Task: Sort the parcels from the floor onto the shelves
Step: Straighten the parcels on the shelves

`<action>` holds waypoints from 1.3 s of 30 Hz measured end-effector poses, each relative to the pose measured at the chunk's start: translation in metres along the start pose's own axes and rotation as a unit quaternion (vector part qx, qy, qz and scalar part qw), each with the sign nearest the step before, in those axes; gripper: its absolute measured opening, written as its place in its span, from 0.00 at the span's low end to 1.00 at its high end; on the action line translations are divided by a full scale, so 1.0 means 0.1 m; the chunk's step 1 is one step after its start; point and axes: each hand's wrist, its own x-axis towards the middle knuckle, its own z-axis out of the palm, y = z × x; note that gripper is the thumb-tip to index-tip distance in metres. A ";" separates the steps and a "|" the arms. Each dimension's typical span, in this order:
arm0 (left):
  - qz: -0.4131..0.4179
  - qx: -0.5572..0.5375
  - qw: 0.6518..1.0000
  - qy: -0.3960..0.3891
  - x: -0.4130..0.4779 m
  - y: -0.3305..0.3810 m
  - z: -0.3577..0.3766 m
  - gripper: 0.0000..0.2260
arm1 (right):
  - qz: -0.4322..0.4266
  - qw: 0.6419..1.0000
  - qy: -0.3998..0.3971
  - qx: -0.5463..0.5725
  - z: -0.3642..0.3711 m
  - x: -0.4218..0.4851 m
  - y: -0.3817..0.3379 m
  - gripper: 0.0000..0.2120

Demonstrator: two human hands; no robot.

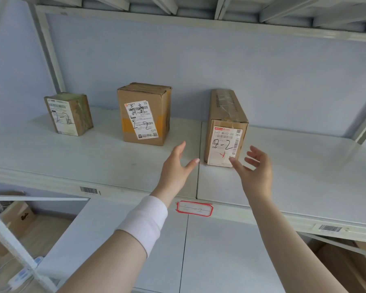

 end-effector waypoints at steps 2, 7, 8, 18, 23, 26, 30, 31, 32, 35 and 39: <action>0.017 -0.008 0.999 0.031 0.03 -0.01 -0.17 0.27 | -0.018 1.000 -0.016 0.011 0.13 -0.03 -0.11 0.26; 0.039 -0.035 0.993 0.104 0.24 -0.18 -0.75 0.22 | -0.035 0.998 -0.061 0.004 0.74 -0.13 -0.30 0.27; 0.041 -0.042 0.992 0.116 0.30 -0.25 -0.89 0.22 | -0.033 0.997 -0.069 -0.002 0.89 -0.12 -0.31 0.27; -0.048 0.047 0.995 0.072 1.22 -1.05 -1.83 0.38 | 0.077 0.988 -0.121 -0.064 2.26 0.20 -0.12 0.40; -0.054 0.059 0.997 0.012 1.62 -1.16 -1.78 0.38 | 0.087 0.988 -0.112 -0.068 2.57 0.41 -0.05 0.36; -0.040 0.025 0.999 -0.012 1.73 -1.23 -1.71 0.32 | 0.076 0.990 -0.105 -0.052 2.66 0.45 -0.02 0.29; -0.037 -0.024 0.999 0.016 1.69 -1.27 -1.66 0.22 | 0.081 0.992 -0.093 -0.017 2.66 0.39 -0.03 0.24; -0.038 -0.029 0.999 0.023 1.68 -1.26 -1.66 0.21 | 0.083 0.992 -0.092 -0.011 2.65 0.36 -0.04 0.23; -0.035 -0.031 0.999 0.027 1.66 -1.25 -1.67 0.20 | 0.085 0.992 -0.090 -0.007 2.64 0.34 -0.04 0.23; -0.030 -0.026 0.999 0.032 1.58 -1.22 -1.69 0.20 | 0.085 0.992 -0.089 -0.008 2.59 0.26 -0.07 0.23; -0.026 -0.026 0.999 0.036 1.39 -1.19 -1.72 0.19 | 0.087 0.992 -0.086 -0.008 2.50 0.10 -0.10 0.23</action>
